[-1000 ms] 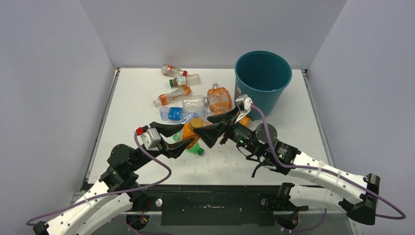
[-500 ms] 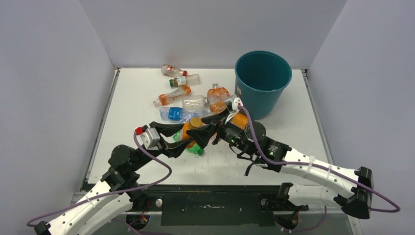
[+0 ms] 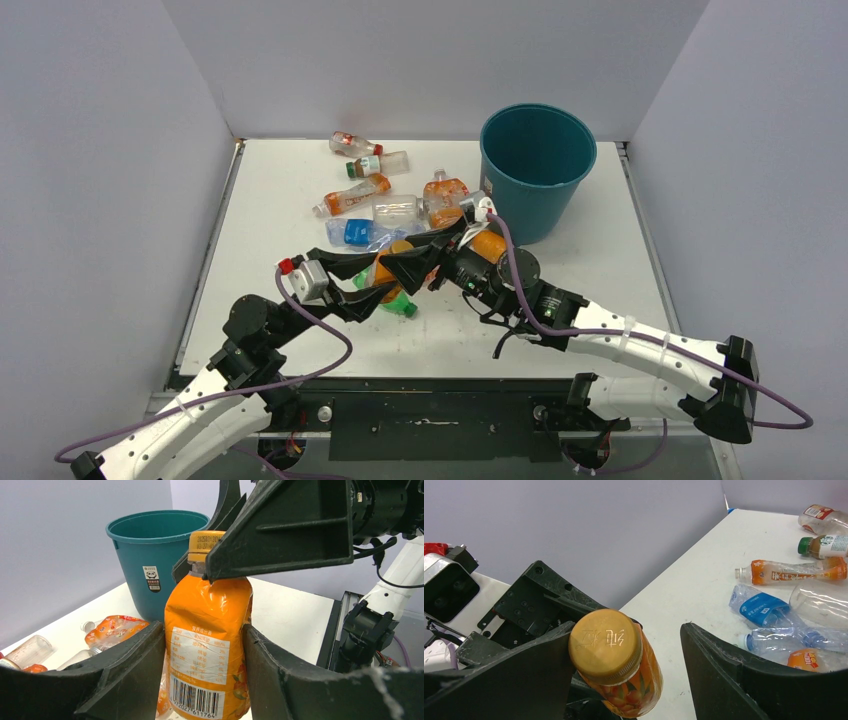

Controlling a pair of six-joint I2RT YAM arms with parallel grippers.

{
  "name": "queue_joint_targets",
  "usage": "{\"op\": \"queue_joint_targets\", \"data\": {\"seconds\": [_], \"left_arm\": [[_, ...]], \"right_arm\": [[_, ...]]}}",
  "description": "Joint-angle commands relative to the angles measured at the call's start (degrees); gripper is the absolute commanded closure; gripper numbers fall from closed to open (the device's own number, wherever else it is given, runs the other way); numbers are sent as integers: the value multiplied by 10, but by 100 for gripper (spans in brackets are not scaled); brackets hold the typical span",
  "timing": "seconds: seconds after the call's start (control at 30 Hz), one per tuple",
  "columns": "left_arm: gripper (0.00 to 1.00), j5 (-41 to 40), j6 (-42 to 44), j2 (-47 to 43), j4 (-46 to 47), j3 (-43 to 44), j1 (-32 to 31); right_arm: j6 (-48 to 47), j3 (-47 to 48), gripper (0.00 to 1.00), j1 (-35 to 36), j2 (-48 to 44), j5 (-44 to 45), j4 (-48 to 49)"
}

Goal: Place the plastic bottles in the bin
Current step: Place the plastic bottle in the trash bin.

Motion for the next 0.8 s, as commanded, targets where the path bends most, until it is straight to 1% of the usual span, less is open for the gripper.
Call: {"op": "queue_joint_targets", "data": {"seconds": [0.0, 0.1, 0.3, 0.33, 0.4, 0.47, 0.53, 0.6, 0.67, 0.77], "left_arm": [[100, 10, -8, -3, 38, 4, 2], [100, 11, -10, -1, 39, 3, 2], [100, 7, -12, 2, 40, 3, 2], [97, 3, -14, 2, 40, 3, 2], [79, -5, -19, 2, 41, 2, 2], [66, -9, -22, 1, 45, 0, 1], [48, -12, -23, 0, 46, -1, 2], [32, -16, -25, -1, 46, -2, 2], [2, -28, -30, -4, 46, -2, 1], [4, -52, -32, -10, 36, 0, 2]], "right_arm": [[4, 15, 28, 2, 8, 6, 23], [3, 17, 34, 2, 11, 4, 14], [0, 16, 65, 2, 7, 3, 14], [-1, 16, 71, 2, 7, 0, 13], [1, 19, 94, 2, 6, 3, 7], [-1, 20, 95, 2, 1, 7, 3], [-5, 24, 95, 2, -5, 13, -7], [-17, 34, 95, 2, -15, 24, -28], [-44, 61, 95, 2, -29, 43, -68], [-113, 126, 95, 2, -51, 105, -145]]}}
